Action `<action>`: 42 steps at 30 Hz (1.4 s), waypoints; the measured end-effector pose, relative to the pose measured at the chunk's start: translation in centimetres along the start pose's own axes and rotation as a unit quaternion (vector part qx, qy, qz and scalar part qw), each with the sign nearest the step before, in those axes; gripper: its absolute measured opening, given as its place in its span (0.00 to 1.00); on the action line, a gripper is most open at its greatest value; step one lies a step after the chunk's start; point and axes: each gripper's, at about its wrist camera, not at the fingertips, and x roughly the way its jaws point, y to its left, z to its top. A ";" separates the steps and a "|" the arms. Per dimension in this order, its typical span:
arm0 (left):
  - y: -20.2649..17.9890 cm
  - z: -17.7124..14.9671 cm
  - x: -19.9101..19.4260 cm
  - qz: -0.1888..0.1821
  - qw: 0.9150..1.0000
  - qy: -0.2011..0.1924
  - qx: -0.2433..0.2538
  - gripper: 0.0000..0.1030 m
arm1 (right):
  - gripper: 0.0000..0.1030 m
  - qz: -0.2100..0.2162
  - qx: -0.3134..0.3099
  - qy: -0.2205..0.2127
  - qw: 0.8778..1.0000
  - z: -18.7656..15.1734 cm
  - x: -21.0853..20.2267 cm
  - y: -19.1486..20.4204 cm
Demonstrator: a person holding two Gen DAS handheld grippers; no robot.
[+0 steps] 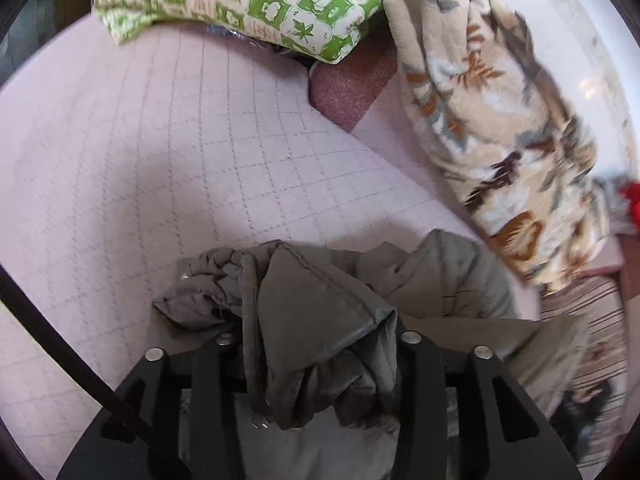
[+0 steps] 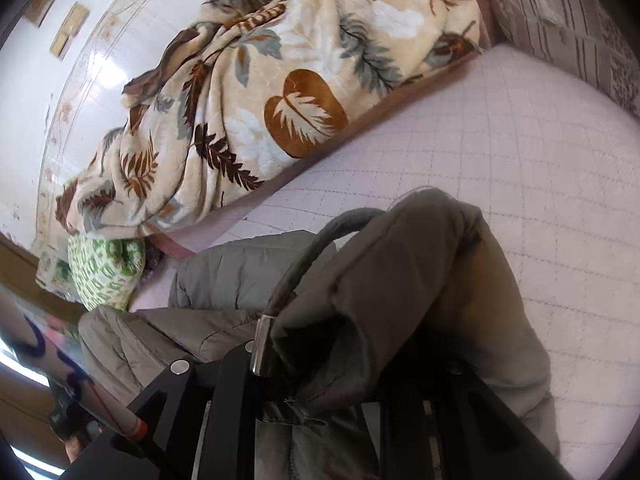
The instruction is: Fold large clothes
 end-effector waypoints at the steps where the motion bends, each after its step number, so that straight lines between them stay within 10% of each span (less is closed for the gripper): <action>1: 0.4 0.0 -0.5 -0.021 1.000 0.003 -0.012 0.47 | 0.25 0.010 0.007 -0.001 1.000 0.1 -0.3 -0.1; 4: 1.0 0.3 -2.8 -0.084 0.996 0.003 -0.035 0.57 | 0.42 0.044 0.020 -0.018 0.999 0.2 -2.1 0.0; 6: 0.8 0.4 -4.3 -0.114 0.993 -0.002 -0.034 0.65 | 0.78 0.048 0.018 -0.044 0.998 0.2 -3.6 0.5; 8: 0.4 0.5 -6.3 -0.137 0.990 -0.016 -0.034 0.68 | 0.90 0.030 0.005 -0.090 0.995 0.2 -5.7 1.3; 15: -2.7 -2.2 -13.4 -0.063 0.992 -0.077 0.079 0.69 | 0.88 -0.036 -0.132 -0.108 0.985 -2.9 -9.5 7.6; 23: 0.9 -15.0 -16.6 0.095 0.956 -0.157 0.230 0.69 | 0.78 -0.039 -0.226 -0.083 0.970 -11.0 -12.4 10.6; 30: 3.4 -17.7 -14.8 0.088 0.968 -0.165 0.166 0.69 | 0.44 -0.084 -0.243 -0.036 0.966 -12.6 -9.9 9.9; 38: 3.4 -19.1 -12.6 0.076 0.956 -0.210 0.193 0.70 | 0.44 -0.057 -0.243 -0.019 0.968 -11.9 -4.2 16.1; 42: 4.2 -19.1 -12.4 0.100 0.943 -0.219 0.229 0.70 | 0.44 -0.116 -0.275 -0.024 0.954 -11.4 1.7 17.9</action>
